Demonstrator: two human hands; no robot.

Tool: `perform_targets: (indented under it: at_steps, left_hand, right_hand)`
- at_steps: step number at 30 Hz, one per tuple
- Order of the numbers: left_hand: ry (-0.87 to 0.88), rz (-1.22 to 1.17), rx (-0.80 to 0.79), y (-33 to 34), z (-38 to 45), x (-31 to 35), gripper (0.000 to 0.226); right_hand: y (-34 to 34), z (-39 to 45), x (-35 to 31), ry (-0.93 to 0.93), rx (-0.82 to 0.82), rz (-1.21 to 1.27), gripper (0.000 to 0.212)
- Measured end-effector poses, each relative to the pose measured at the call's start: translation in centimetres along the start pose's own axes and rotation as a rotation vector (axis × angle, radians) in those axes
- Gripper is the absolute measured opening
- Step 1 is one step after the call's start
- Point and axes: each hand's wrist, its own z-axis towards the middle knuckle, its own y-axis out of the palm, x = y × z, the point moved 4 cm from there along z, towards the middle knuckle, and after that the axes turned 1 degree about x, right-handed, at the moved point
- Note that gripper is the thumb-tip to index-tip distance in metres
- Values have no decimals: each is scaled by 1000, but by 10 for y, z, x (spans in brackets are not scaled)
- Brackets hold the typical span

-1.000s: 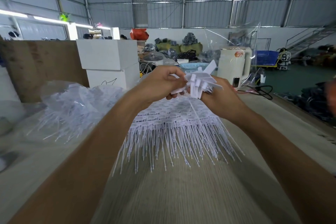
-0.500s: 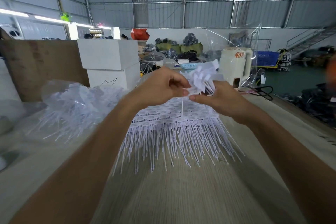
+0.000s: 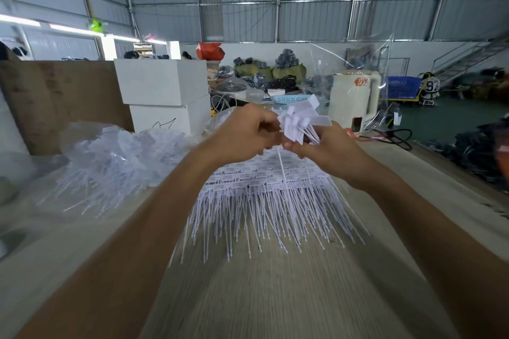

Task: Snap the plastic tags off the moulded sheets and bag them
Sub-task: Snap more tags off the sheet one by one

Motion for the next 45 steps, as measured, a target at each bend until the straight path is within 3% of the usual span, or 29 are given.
perform_targets:
  at_steps: [4, 7, 11, 15, 18, 20, 23, 27, 29, 32, 35, 38, 42, 45]
  left_hand:
    - [2, -111, 27, -3, -2, 5, 9]
    - [20, -196, 72, -5, -2, 10, 8]
    - [66, -175, 108, -7, -2, 15, 6]
    - [91, -42, 100, -8, 0, 12, 9]
    - [86, -93, 108, -6, 1, 10, 9]
    - [74, -171, 126, -3, 2, 9, 13]
    - [67, -325, 181, -3, 3, 10, 20]
    - [4, -436, 292, -6, 6, 4, 18]
    - [-79, -377, 202, 5, 6, -1, 23]
    - [-144, -252, -69, 42, 2, -4, 43]
    - [-169, -328, -225, 79, 0, 5, 49]
    - [-213, -426, -179, 92, 1, 10, 24]
    - [-178, -460, -169, 98, -2, 19, 36]
    - [-209, -588, -150, 101, -6, 24, 32]
  right_hand:
    - [0, -1, -8, -51, -14, 131, 4]
    - [4, -6, -15, -86, -107, 223, 26]
    - [6, -7, -8, 56, -172, 239, 6]
    - [8, -10, -3, 155, -280, 306, 16]
    - [12, -12, -6, 140, -313, 314, 24]
    - [14, -13, -10, 112, -274, 246, 17]
    - [16, -10, -10, 164, -176, 204, 34]
    - [10, -6, -11, 223, -16, 366, 47]
    - [2, -3, -13, 193, 80, 556, 46]
    - [-7, 2, -11, 211, 235, 865, 36]
    - [-8, 4, -6, 282, 359, 1013, 27]
    - [-8, 3, -3, 304, 430, 1013, 29]
    - [-10, 1, -2, 313, 482, 844, 32]
    - [-9, -1, -3, 303, 484, 692, 35]
